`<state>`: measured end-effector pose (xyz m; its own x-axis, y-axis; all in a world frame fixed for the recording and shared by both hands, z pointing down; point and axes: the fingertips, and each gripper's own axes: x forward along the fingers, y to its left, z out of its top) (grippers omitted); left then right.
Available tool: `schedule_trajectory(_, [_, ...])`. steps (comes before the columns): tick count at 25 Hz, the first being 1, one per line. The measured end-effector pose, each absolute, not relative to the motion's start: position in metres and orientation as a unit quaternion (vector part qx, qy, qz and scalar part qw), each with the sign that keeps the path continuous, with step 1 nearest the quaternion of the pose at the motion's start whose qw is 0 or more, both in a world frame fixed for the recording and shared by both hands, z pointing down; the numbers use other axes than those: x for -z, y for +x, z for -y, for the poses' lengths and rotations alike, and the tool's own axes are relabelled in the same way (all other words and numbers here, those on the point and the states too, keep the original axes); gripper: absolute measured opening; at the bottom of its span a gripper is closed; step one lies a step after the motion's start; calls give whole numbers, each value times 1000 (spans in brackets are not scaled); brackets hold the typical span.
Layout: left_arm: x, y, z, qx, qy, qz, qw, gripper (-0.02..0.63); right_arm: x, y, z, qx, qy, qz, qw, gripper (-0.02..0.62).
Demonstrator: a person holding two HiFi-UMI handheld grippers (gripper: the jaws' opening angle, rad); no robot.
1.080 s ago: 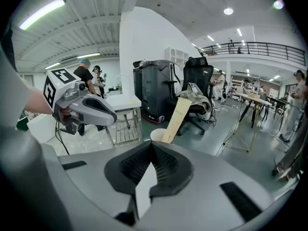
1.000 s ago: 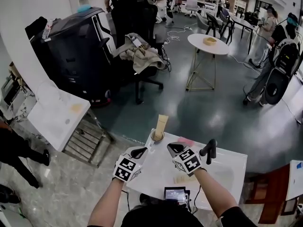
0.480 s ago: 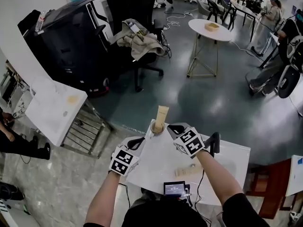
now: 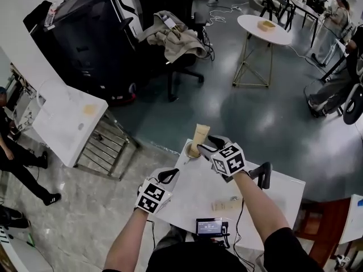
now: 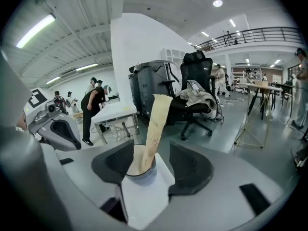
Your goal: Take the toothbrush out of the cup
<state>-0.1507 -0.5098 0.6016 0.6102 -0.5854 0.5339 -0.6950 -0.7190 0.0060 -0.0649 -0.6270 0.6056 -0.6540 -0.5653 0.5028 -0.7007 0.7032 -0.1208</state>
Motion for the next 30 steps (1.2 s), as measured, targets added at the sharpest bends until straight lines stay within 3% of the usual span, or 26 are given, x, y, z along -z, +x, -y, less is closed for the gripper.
schedule_trajectory(5, [-611, -158, 506, -261, 884, 369, 118, 11, -624, -75, 643, -181, 342, 898, 210, 238])
schedule_trajectory(10, [-617, -171, 506, -262, 876, 385, 127, 11, -632, -84, 648, -173, 336, 900, 215, 118])
schedule_trajectory(14, [-621, -177, 505, -261, 870, 398, 133, 12, -629, -90, 643, -152, 335, 903, 221, 69])
schedule_trajectory(30, [-600, -191, 488, -236, 869, 417, 122, 11, -582, -96, 621, -128, 345, 907, 205, 51])
